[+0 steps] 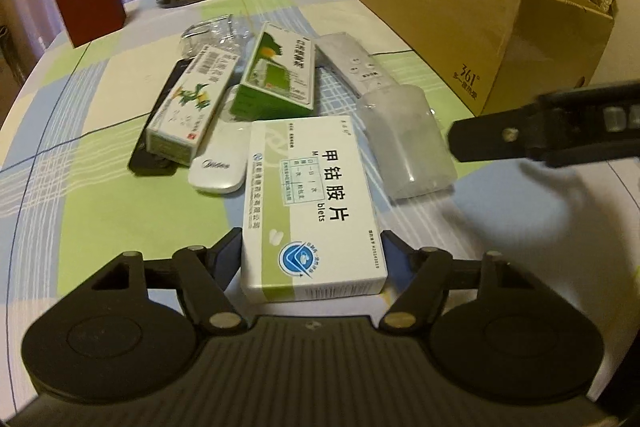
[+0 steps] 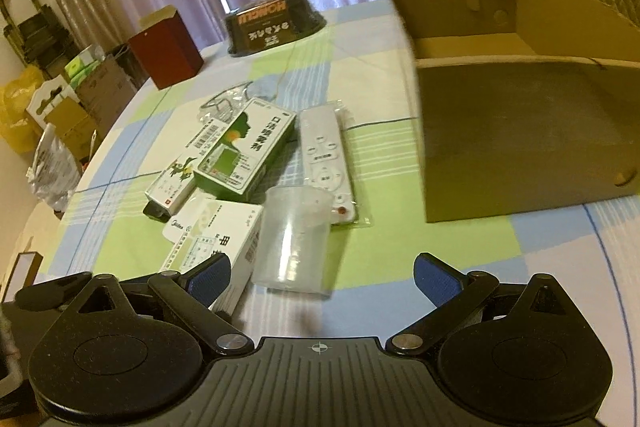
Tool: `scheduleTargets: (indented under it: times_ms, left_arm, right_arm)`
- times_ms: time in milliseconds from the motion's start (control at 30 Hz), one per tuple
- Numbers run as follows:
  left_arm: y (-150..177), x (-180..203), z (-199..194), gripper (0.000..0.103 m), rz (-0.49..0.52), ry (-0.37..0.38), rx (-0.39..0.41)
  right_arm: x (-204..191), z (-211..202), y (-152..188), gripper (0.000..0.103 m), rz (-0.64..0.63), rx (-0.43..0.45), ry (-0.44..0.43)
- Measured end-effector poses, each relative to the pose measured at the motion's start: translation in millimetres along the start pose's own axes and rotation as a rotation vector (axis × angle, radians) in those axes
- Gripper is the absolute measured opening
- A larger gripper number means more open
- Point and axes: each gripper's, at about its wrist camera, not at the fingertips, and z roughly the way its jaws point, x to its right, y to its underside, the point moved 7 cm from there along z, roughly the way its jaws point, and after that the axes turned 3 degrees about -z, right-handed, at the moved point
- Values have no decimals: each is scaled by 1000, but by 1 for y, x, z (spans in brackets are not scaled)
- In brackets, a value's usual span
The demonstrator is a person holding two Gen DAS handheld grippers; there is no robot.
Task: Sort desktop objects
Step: 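Grasp the white medicine box with the left tool while the right grasps the clear cup, then lift the medicine box and clear cup with both tools toward the cardboard box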
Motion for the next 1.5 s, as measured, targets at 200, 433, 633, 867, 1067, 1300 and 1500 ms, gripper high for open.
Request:
scheduleTargets:
  times_ms: [200,433,633,867,1067,1300,1500]
  left_arm:
    - [17,-6,-18,68,2,-39,0]
    - [26,-10,-21,68,-24,-32,-4]
    - [26,-13,-21,69,-31,-35,4]
    - [19,-12,-19,75,-31,-30,20]
    - [12,-11,-10,75,-28,-26,16]
    - [11,-14,2,70,-28,-32,-16]
    - [15,-13,-3,67,-28,-32,-13]
  right_arm:
    - [-12,19,-4,101,-43,-5,14]
    - [-23,50,-5,77,-69,-53,36]
    - [-20,67,-7,59,-80,-70,96]
    - [-14,57,-5,51,-86,-79,99]
    - [-11,35,-3,51,-76,-68,93]
    - [-9,30,2,51,-56,-81,91]
    - [-9,25,1,51,-55,-70,84]
